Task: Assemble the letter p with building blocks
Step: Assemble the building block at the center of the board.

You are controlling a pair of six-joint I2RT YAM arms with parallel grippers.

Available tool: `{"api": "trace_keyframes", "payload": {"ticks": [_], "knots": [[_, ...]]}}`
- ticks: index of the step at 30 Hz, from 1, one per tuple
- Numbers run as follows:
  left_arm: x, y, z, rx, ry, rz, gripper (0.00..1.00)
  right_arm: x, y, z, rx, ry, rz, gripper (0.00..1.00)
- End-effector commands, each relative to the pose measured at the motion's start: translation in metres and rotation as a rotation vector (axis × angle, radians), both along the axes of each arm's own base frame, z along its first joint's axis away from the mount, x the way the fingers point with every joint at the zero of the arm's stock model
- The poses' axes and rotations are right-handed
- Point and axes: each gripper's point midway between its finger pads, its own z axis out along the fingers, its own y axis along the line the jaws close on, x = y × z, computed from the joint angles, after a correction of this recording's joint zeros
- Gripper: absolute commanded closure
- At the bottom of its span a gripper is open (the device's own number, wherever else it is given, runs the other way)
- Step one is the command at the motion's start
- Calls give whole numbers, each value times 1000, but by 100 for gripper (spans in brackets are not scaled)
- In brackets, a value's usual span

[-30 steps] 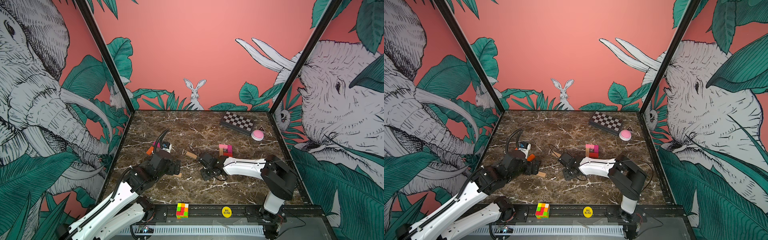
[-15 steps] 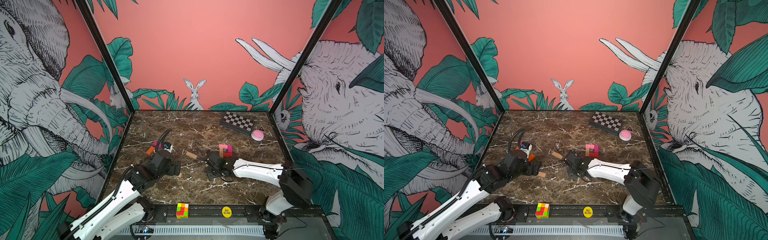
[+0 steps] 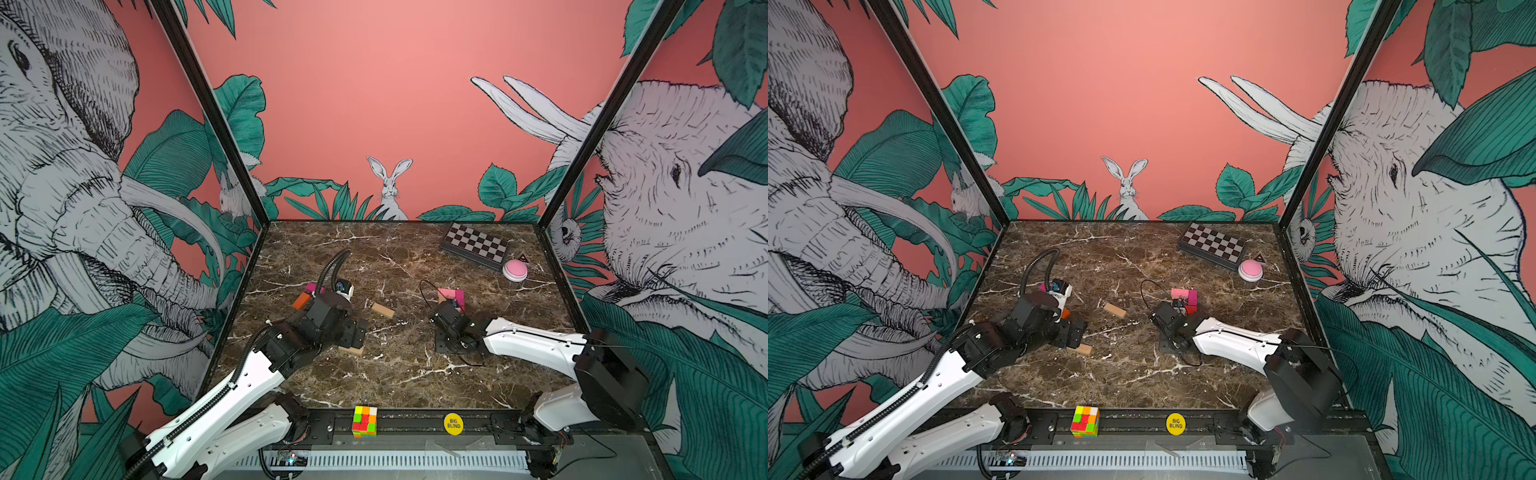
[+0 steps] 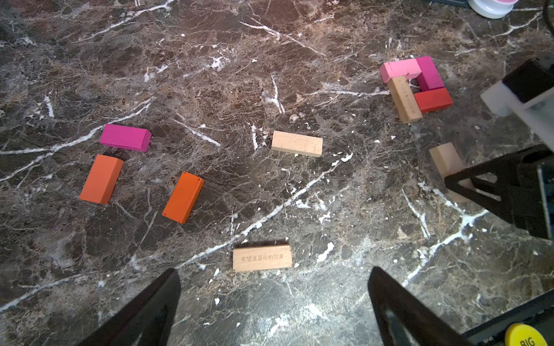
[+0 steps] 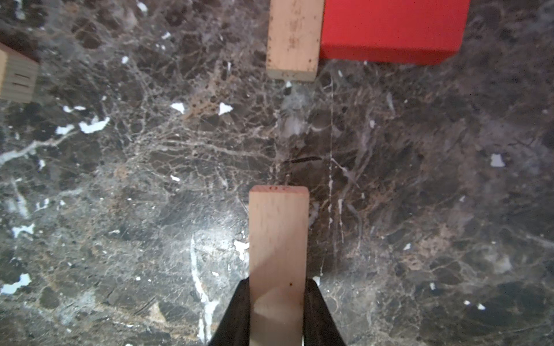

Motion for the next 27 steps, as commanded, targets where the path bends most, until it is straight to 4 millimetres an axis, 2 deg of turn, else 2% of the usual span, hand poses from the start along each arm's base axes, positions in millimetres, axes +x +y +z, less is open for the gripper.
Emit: {"api": "trace_keyframes", "payload": {"ticks": [1, 7, 15, 17, 27], "knots": [[1, 0, 8, 0, -18, -12, 1, 7, -1, -5, 16, 20, -70, 96], [3, -1, 9, 8, -20, -17, 1, 21, 2, -2, 12, 18, -80, 97], [5, -3, 9, 8, -21, -22, 1, 27, 9, -3, 27, 37, -63, 95], [5, -2, 10, 9, -25, -21, 1, 27, 9, -11, 14, 59, -57, 95], [6, -2, 10, 9, -26, -18, 1, 31, 8, -19, 4, 93, -66, 95]]}}
